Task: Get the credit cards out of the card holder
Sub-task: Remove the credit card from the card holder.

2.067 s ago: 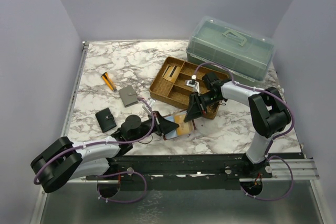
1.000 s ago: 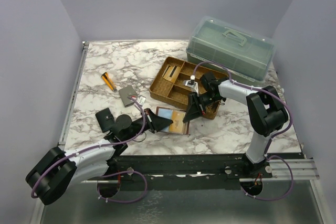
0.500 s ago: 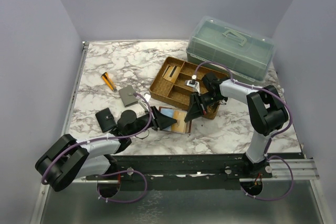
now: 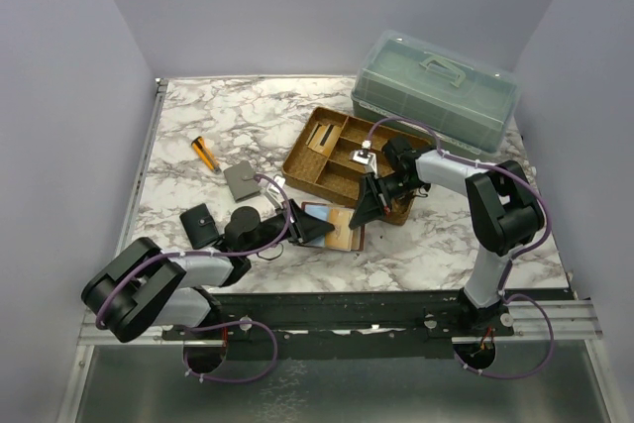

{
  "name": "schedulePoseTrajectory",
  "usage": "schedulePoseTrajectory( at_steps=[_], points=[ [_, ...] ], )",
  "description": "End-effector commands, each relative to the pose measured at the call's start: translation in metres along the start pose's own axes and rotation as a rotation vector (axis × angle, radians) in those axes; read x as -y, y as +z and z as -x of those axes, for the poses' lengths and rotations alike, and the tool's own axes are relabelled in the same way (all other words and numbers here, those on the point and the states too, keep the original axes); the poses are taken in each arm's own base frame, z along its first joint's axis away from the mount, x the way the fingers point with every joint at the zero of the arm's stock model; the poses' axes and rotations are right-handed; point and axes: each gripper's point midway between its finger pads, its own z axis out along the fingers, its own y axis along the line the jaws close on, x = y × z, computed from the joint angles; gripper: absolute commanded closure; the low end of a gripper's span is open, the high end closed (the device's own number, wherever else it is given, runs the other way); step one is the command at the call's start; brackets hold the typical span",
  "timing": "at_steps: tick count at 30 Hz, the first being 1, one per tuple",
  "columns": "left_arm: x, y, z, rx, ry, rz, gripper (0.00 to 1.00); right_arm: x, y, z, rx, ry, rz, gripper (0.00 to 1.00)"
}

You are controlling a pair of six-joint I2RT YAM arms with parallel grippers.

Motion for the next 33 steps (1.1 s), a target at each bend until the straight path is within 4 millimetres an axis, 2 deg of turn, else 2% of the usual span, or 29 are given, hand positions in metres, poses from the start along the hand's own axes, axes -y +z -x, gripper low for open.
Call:
schedulePoseTrajectory(
  at_steps=[1,2,7,15,26,33],
  points=[
    [0.033,0.002,0.001,-0.022,0.025,-0.137,0.91,0.010,0.004,0.000,-0.015,-0.025,-0.010,1.00],
    [0.033,0.003,0.000,-0.027,0.023,-0.136,1.00,0.011,0.004,-0.001,-0.016,-0.019,-0.015,1.00],
    [0.031,0.001,0.000,-0.023,0.025,-0.130,1.00,0.015,0.003,-0.002,-0.025,-0.016,-0.039,1.00],
    [0.012,-0.019,0.013,0.067,0.013,-0.053,1.00,0.018,-0.002,0.000,-0.015,-0.028,-0.074,1.00],
    [0.016,-0.027,0.017,0.090,0.021,-0.056,1.00,0.016,-0.005,0.003,-0.002,-0.044,-0.076,1.00],
    [0.012,-0.032,0.021,0.112,0.015,-0.037,1.00,0.014,-0.007,0.004,0.008,-0.045,-0.069,1.00]
  ],
)
